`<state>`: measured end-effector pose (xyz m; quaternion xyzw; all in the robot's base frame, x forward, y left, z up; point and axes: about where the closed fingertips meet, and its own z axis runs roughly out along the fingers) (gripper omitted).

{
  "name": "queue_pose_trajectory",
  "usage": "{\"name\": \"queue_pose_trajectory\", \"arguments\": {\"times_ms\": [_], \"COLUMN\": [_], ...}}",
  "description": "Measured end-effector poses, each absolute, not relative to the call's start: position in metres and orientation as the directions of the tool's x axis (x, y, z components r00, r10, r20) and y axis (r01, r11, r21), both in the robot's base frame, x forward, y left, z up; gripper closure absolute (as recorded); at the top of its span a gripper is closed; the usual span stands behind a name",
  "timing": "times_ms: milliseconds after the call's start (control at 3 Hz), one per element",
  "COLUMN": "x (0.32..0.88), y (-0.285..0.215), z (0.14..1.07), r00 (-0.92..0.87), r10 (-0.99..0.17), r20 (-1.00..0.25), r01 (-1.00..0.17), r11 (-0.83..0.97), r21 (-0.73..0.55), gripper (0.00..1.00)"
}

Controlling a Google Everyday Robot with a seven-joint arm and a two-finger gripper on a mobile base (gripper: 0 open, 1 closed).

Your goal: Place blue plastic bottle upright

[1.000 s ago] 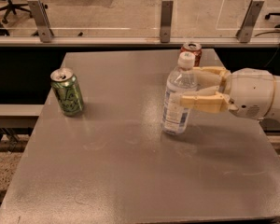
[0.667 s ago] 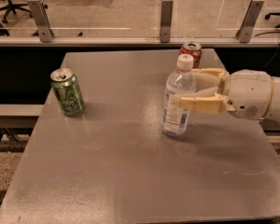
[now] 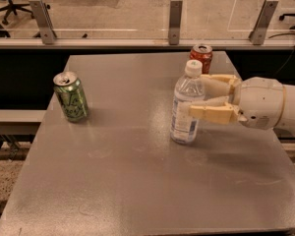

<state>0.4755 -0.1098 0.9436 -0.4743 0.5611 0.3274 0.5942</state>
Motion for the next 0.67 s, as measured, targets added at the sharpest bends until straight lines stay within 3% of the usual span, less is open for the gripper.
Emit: {"name": "queue_pose_trajectory", "arguments": {"times_ms": [333,667], "x": [0.4751,0.4751], "y": [-0.1067,-0.1067], "z": [0.9451,0.9451], "r00": [0.159,0.159], "r10": [-0.144,-0.144], "r20": [-0.977,-0.977], "r01": [-0.923,-0.923], "r11": [0.331,0.331], "r21": [-0.199,-0.199], "gripper": [0.00,0.00]}}
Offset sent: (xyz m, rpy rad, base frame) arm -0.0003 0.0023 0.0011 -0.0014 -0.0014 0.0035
